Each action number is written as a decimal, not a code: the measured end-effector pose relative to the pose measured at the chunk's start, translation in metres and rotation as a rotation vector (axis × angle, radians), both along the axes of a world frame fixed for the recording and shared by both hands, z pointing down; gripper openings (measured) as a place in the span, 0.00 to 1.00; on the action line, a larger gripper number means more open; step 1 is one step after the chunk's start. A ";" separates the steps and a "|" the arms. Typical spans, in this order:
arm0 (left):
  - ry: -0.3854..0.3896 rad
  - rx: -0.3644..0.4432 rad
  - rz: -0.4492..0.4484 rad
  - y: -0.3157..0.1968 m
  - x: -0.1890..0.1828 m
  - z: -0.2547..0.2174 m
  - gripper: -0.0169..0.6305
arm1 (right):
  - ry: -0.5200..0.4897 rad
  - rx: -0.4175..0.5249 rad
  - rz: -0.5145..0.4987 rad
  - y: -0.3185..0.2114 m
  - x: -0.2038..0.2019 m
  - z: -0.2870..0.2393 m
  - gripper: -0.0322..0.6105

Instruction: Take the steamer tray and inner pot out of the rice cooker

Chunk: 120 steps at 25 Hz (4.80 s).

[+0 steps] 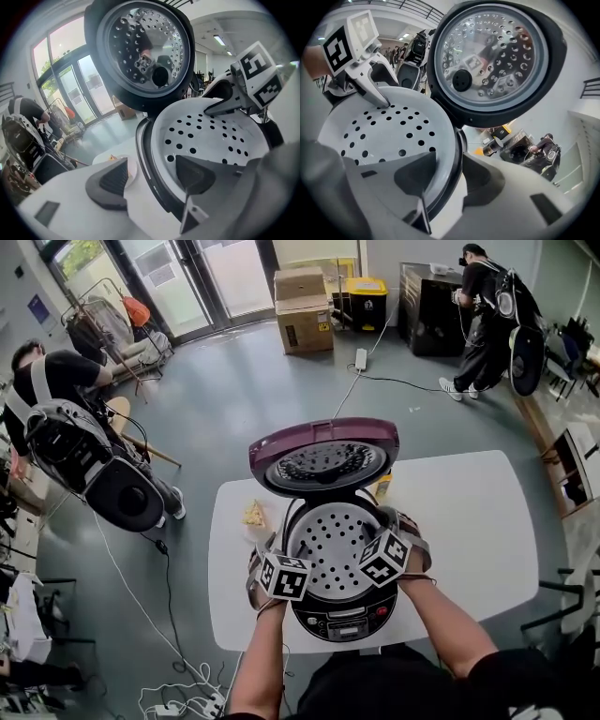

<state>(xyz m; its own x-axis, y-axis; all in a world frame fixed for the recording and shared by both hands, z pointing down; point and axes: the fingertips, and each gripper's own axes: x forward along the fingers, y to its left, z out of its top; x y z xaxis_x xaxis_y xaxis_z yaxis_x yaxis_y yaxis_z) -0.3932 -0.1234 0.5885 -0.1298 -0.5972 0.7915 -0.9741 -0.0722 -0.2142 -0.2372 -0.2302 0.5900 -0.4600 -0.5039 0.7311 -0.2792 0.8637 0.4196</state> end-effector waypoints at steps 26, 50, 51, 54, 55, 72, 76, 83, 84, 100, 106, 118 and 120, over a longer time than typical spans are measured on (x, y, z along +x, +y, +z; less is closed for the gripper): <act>-0.147 0.264 0.032 0.009 0.017 -0.100 0.14 | -0.200 0.177 0.006 0.025 0.007 -0.100 0.19; -0.201 0.358 0.151 -0.061 0.169 -0.155 0.13 | -0.250 0.273 0.075 -0.033 0.164 -0.153 0.18; -0.201 0.357 0.150 -0.067 0.178 -0.154 0.13 | -0.247 0.274 0.074 -0.039 0.173 -0.153 0.18; -0.203 0.347 0.150 -0.083 0.204 -0.150 0.13 | -0.240 0.275 0.078 -0.053 0.199 -0.150 0.18; -0.201 0.345 0.150 -0.088 0.213 -0.148 0.13 | -0.238 0.275 0.081 -0.058 0.208 -0.149 0.18; -0.150 0.254 0.180 -0.153 0.333 -0.078 0.14 | -0.185 0.171 0.102 -0.122 0.327 -0.082 0.17; -0.112 0.206 0.177 -0.167 0.346 -0.045 0.14 | -0.155 0.136 0.106 -0.133 0.341 -0.053 0.16; -0.042 0.099 0.175 -0.176 0.354 0.023 0.13 | -0.112 0.025 0.115 -0.144 0.349 0.020 0.16; -0.026 0.080 0.172 -0.176 0.355 0.035 0.12 | -0.103 0.006 0.115 -0.145 0.349 0.033 0.16; 0.035 -0.046 0.148 -0.187 0.357 0.132 0.12 | -0.025 -0.151 0.134 -0.152 0.353 0.135 0.15; 0.015 -0.043 0.146 -0.196 0.350 0.149 0.13 | -0.019 -0.162 0.135 -0.157 0.348 0.155 0.17; -0.047 -0.001 0.111 -0.204 0.337 0.162 0.25 | -0.013 -0.060 0.127 -0.167 0.344 0.164 0.24; -0.040 0.045 0.096 -0.206 0.337 0.152 0.34 | -0.048 -0.047 0.132 -0.169 0.344 0.153 0.25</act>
